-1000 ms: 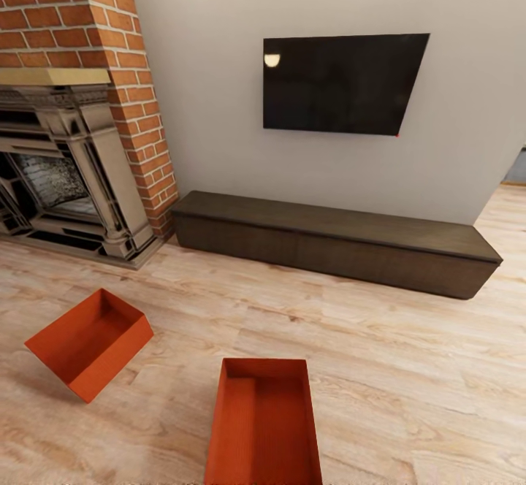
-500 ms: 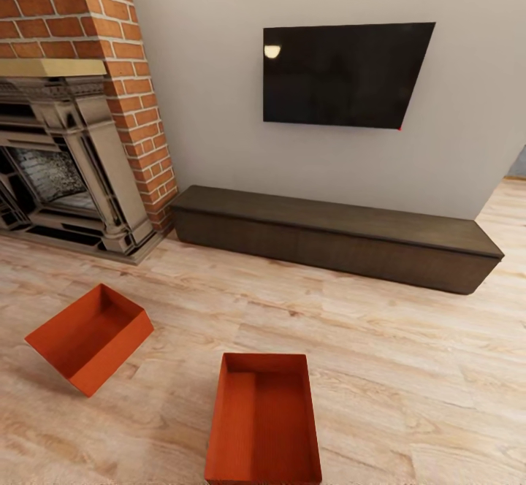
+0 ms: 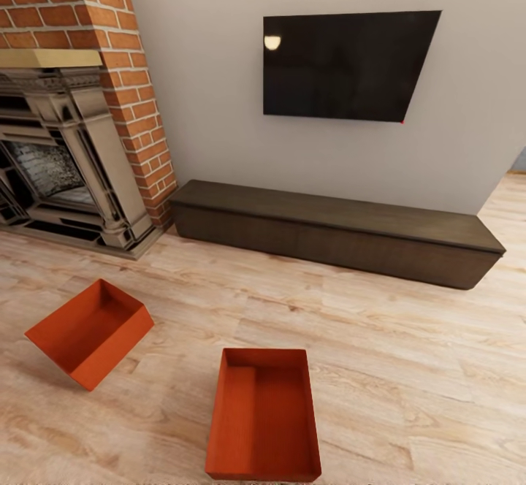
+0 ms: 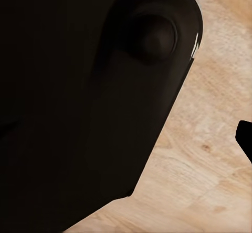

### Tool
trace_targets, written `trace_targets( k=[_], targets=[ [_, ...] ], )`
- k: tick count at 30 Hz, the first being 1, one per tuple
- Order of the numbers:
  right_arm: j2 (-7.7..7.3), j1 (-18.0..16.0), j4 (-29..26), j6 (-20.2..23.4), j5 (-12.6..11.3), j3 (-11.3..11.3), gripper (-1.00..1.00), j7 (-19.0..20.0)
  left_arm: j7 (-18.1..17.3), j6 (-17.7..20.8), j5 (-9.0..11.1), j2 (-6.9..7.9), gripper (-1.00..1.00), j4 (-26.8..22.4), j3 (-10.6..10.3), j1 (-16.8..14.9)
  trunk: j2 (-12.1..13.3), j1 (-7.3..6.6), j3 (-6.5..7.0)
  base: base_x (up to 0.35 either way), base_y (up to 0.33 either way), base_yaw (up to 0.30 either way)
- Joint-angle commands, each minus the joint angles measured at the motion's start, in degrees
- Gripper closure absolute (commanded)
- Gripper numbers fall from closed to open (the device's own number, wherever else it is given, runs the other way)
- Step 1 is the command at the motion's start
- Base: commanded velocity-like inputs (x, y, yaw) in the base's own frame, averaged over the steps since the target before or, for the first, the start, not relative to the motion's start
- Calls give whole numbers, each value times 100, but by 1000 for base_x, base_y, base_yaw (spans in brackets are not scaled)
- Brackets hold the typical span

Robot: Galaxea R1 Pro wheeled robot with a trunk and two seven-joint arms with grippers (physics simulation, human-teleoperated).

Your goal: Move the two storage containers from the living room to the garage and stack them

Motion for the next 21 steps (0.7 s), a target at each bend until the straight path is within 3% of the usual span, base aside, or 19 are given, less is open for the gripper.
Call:
trace_targets(
  k=[1, 21],
  targets=[
    [1, -4, 10, -26, -56, 47, -100, 6, -5, -16, 46, 1, -100, 4, 0, -2, -2, 0, -14, 0, 0, 0],
    [2, -4, 10, -26, -56, 47, -100, 6, -5, -16, 47, 5, -100, 4, 1, -2, -2, 0, -198, 0, 0, 0]
  ],
)
